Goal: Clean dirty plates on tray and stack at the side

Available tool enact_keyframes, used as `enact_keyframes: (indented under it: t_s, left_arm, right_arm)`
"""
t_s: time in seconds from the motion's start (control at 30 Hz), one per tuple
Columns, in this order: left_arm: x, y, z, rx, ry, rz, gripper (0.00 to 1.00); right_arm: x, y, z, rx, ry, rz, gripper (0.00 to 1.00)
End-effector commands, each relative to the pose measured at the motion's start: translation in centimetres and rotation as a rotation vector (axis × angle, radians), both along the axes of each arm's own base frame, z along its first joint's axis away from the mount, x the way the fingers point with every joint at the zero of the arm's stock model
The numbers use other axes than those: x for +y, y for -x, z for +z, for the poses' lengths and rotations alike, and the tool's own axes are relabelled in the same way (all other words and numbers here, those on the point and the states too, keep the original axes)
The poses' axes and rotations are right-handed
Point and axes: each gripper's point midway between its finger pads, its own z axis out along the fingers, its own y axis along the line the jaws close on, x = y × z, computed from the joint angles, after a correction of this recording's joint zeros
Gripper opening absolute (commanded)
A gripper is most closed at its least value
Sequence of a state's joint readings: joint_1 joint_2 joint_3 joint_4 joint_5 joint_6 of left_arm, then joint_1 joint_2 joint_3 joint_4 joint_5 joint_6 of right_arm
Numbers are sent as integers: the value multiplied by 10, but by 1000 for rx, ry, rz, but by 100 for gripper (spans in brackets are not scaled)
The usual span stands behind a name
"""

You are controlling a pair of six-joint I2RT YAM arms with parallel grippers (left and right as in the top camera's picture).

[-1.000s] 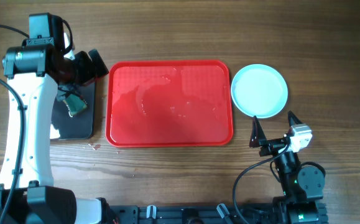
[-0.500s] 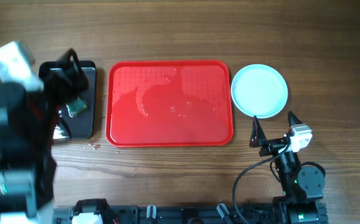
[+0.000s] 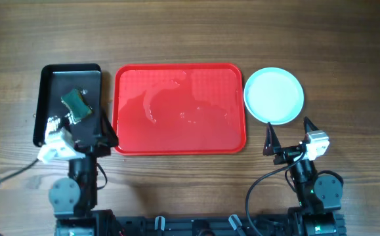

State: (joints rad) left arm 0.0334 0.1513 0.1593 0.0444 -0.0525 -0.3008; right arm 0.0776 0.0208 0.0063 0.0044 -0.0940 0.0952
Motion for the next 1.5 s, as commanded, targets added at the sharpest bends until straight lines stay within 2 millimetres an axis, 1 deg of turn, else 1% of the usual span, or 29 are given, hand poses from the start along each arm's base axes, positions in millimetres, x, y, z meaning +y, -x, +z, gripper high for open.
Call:
enact_keyframes:
  t_s: [0.0,0.13,0.17,0.33,1.47]
  left_arm:
    - [-4,2,-17,-16,-11,-20,100]
    - [-5,2,-37,0,-10,-25,100]
    - [-5,2,-45,21,-10,-29,100]
    - [-6,3,-71,126,-9,-33,100]
    - [-7,2,-71,127,-24,-40,100]
  right_arm:
    - [1,0,1,-6,7,10,100]
    - [1,0,1,-6,7,10,100]
    - [1,0,1,-6,7,10,100]
    - [1,0,1,-6,7,10,100]
    - [1,0,1,-6,6,10,100]
